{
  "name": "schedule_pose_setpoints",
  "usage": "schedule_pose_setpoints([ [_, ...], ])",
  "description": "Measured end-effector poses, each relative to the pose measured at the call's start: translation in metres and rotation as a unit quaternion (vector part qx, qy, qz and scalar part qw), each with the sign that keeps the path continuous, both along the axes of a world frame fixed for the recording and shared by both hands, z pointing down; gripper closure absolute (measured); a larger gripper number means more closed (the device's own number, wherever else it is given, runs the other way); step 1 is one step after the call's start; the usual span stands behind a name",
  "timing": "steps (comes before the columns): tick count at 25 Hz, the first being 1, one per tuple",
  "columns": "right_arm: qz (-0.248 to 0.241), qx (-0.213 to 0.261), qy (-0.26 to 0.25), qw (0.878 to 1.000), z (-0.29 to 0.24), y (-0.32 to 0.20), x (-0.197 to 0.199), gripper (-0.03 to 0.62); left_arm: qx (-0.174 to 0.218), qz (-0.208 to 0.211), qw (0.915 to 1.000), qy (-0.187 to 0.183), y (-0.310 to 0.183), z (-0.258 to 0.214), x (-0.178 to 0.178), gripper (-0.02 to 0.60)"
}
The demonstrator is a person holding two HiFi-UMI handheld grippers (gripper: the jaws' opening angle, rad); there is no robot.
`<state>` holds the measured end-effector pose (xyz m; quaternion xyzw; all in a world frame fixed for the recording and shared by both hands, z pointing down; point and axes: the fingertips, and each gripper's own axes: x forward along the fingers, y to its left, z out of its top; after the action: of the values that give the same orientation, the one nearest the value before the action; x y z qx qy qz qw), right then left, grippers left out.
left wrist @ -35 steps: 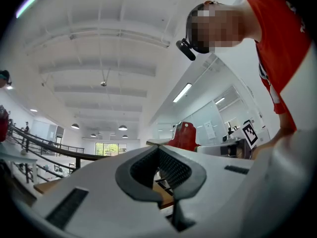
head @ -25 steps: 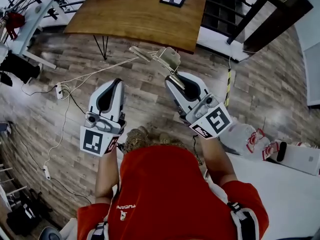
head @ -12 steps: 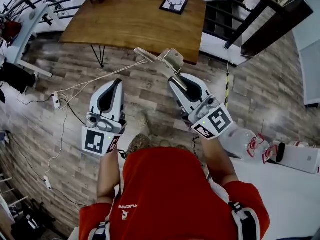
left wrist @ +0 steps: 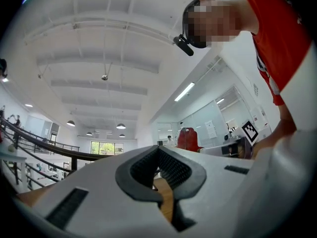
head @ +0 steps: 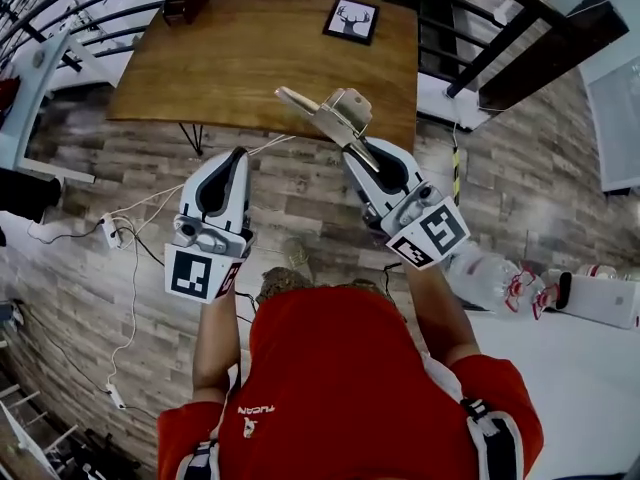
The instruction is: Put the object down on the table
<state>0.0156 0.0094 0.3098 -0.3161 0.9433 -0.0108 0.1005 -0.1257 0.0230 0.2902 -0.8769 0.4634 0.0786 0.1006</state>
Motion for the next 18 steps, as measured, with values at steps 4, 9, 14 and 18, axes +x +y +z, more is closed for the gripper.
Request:
schedule_pose_setpoints([
  [4,0.019,-0.009,0.007,1.000,0.007,-0.033,-0.015,0.505,-0.003,0.017,0.9998,-0.003,-0.036,0.006,-0.017,0.572],
  [9,0.041,-0.025,0.020,0.999,0.023,-0.070,-0.029,0.505,-0.018,0.031,0.9994,-0.002,-0.075,0.019,-0.033,0.572],
  [14,0.050,-0.043,0.038,0.997,0.041,-0.105,-0.034,0.503,-0.037,0.029,0.9989,0.003,-0.105,0.033,-0.039,0.572],
  [18,0.055,-0.057,0.047,0.996,0.055,-0.131,-0.029,0.505,-0.053,0.021,0.9984,0.001,-0.128,0.048,-0.037,0.572],
])
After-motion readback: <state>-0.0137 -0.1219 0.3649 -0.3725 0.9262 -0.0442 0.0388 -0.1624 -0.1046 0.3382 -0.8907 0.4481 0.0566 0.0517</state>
